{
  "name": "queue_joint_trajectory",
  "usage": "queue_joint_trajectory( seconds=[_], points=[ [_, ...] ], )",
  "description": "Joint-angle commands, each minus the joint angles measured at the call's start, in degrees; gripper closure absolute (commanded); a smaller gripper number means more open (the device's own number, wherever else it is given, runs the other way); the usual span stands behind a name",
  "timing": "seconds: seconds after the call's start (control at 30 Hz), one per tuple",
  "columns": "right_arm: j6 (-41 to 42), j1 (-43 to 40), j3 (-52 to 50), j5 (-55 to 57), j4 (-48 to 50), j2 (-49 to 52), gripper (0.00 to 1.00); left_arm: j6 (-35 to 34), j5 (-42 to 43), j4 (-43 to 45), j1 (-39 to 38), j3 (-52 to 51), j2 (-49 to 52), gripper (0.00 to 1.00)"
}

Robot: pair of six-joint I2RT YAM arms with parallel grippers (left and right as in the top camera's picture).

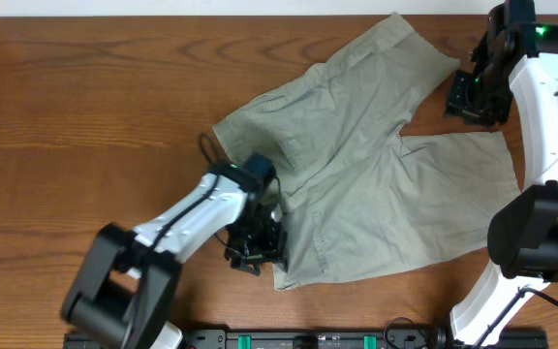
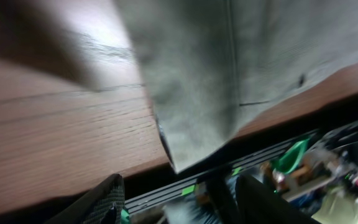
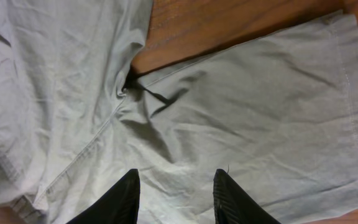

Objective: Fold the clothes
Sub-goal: 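Grasp the shorts' lower-left leg with the left gripper and pull leftward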

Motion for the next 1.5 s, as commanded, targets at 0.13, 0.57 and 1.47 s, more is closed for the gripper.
queue_joint_trajectory(
  seconds=[0.13,0.57,1.47],
  points=[
    [-1.11,-0.5,-0.04,-1.03,-1.14,-1.44,0.64,6.05,1.03,3.69,-1.07,-0.28,8.63,0.76],
    [-1.11,-0.5,-0.07,-1.09,-0.22,-1.4,0.6,-2.03,-23.47,-1.51,19.58,2.1,4.31,0.94],
    [-8.87,-0.5,-28.41,-14.62,47.43,-1.18,0.56,2.25,-19.65,0.98,49.53,10.03,-0.92,0.71]
  ],
)
